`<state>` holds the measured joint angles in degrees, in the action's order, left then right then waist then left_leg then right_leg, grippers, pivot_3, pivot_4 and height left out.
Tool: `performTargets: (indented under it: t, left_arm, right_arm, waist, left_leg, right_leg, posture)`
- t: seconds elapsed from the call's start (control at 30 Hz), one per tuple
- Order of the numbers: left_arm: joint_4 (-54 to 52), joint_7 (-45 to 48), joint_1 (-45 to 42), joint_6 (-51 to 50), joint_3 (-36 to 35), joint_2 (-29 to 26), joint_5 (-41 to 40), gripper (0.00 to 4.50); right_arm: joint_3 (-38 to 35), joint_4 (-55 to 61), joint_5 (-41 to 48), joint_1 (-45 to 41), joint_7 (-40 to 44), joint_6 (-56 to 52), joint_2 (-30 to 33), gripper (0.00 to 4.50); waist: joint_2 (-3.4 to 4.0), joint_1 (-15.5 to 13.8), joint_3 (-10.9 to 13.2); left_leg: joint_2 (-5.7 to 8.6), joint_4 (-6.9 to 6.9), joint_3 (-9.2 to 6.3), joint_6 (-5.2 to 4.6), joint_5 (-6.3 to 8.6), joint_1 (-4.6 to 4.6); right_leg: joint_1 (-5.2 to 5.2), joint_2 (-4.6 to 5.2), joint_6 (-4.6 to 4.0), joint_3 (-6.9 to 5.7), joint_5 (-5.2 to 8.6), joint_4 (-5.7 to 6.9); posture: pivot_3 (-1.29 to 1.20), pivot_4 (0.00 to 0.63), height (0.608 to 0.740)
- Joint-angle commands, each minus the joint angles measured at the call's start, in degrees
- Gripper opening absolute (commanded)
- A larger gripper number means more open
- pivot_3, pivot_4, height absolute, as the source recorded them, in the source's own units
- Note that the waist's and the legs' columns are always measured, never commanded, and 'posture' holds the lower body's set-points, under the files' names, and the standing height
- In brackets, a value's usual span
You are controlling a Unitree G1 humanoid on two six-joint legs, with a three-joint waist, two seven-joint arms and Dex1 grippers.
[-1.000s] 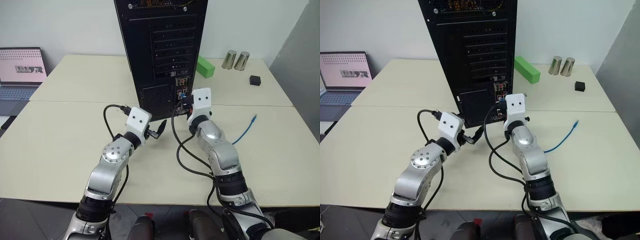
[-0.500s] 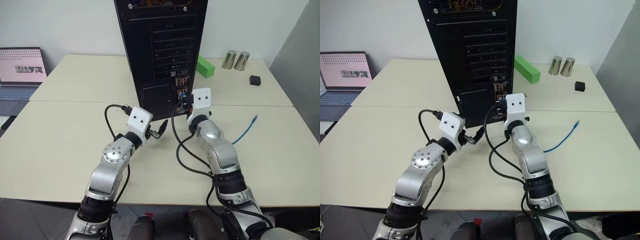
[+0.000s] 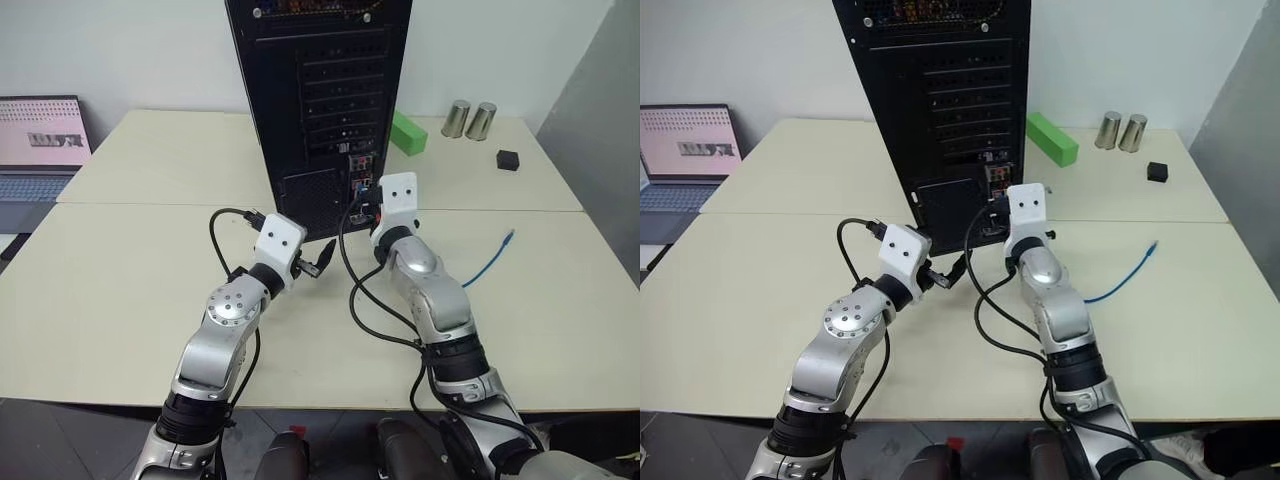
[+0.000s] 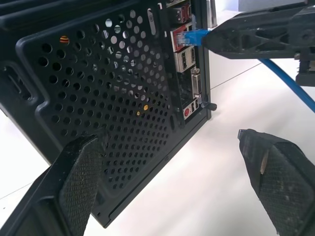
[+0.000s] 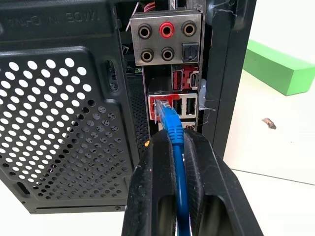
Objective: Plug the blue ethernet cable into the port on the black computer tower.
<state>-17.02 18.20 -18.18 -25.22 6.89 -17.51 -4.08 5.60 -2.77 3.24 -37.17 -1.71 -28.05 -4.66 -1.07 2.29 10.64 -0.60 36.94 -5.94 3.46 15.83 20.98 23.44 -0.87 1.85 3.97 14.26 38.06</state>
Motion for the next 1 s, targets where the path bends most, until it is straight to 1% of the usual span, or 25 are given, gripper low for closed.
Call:
performTargets:
  t: [0.03, 0.53, 0.77, 1.0]
  left_arm:
    - [-1.74, 0.11, -0.85, 1.71, -0.27, 0.45, 0.31, 4.48]
    - [-2.05, -0.37, -0.27, 1.99, -0.42, 0.49, 0.75, 4.48]
    - [-2.09, -0.41, -0.34, 2.00, -0.48, 0.52, 0.86, 4.48]
    - [-2.28, -0.42, -0.46, 1.94, -0.31, 0.57, 0.99, 4.48]
  right_arm:
    - [-0.59, 0.36, -0.50, -3.26, -0.83, 0.88, -1.10, 0.00]
    - [1.18, -3.25, -0.49, -9.03, -0.80, 1.94, -4.91, 0.00]
    - [2.76, -4.13, -0.80, -9.63, -0.85, 2.70, -5.58, 0.00]
    - [4.83, -4.09, -3.23, -9.31, -1.13, 4.20, -5.27, 0.00]
  waist:
    - [0.00, 0.14, 0.00]
    - [0.03, 2.52, 0.02]
    - [0.03, 2.71, 0.02]
    - [0.04, 2.82, 0.02]
  left_leg:
    - [0.00, 0.00, 0.00, 0.00, 0.00, 0.00]
    - [-0.07, 0.00, 0.05, -0.01, 0.00, -0.03]
    - [-0.09, -0.02, 0.05, -0.01, 0.00, -0.03]
    - [-0.10, -0.04, 0.08, -0.01, 0.00, -0.03]
  right_leg:
    - [0.00, 0.00, 0.00, 0.00, 0.00, 0.00]
    - [0.07, -0.07, -0.03, 0.04, -0.06, 0.09]
    - [0.09, -0.09, -0.03, 0.06, -0.06, 0.09]
    - [0.12, -0.10, -0.03, 0.07, -0.06, 0.10]
  posture:
    - [0.00, 0.150, 0.740]
    - [0.00, 0.150, 0.740]
    - [0.00, 0.150, 0.740]
    - [0.00, 0.150, 0.740]
